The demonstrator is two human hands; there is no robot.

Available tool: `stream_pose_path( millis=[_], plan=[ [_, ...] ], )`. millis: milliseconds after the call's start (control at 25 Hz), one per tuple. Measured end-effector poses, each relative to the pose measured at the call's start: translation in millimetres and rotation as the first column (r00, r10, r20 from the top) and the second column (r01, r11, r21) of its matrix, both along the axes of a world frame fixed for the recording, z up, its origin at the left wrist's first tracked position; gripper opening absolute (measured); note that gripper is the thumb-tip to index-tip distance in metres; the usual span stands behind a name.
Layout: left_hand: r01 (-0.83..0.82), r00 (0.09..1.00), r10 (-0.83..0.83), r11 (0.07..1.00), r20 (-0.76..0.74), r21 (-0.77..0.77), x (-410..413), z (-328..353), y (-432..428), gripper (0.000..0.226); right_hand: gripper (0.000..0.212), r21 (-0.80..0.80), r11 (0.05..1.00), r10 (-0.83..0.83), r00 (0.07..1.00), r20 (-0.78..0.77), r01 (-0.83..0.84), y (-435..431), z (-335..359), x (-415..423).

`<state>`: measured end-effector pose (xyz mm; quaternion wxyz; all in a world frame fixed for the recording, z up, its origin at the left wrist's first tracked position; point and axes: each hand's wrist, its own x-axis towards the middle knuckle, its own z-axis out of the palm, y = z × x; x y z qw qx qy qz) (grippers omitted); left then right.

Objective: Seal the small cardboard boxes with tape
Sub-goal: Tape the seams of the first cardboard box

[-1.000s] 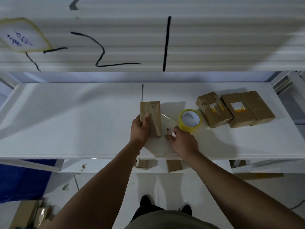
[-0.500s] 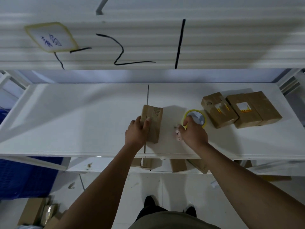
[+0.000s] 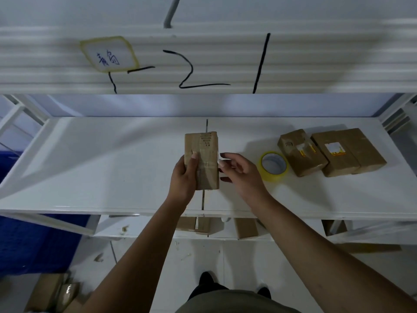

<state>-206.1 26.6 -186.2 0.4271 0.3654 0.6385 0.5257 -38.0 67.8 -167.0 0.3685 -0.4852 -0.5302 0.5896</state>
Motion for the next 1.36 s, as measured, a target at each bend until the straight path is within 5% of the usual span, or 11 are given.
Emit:
stream_pose_path(
  millis=[120,280,560,880,1000,1120,1360],
  plan=[
    [-0.01,1.0,0.01,1.0,0.021,0.02,3,6,-2,0.035,0.021,0.041,0.993,-0.109,0.994,0.016,0.109,-7,5,-5],
    [-0.029,1.0,0.028,0.999,0.008,0.034,9,5,-8,0.026,0.013,-0.144,0.968,-0.221,0.971,-0.088,0.207,-14,7,-10],
    [-0.018,0.968,0.036,0.997,-0.249,0.074,11,-9,-14,0.054,0.008,-0.386,0.874,-0.388,0.902,-0.191,0.294,-24,5,-20],
    [0.003,0.989,0.011,0.996,-0.146,0.093,19,0,-19,0.049,0.016,-0.474,0.852,-0.397,0.865,-0.307,0.222,-23,8,-7],
    [0.024,0.999,-0.021,0.996,-0.036,0.088,21,10,-22,0.033,0.028,-0.428,0.885,-0.329,0.898,-0.292,0.185,-24,11,4],
    [-0.013,0.999,0.012,1.0,0.038,0.003,33,19,-30,0.044,0.033,-0.308,0.939,-0.216,0.961,-0.171,0.156,-30,16,15],
    [-0.061,0.997,0.063,0.997,-0.035,0.054,62,39,-47,0.049,0.041,-0.148,0.985,-0.103,0.993,-0.06,0.093,-50,28,34]
  ],
)
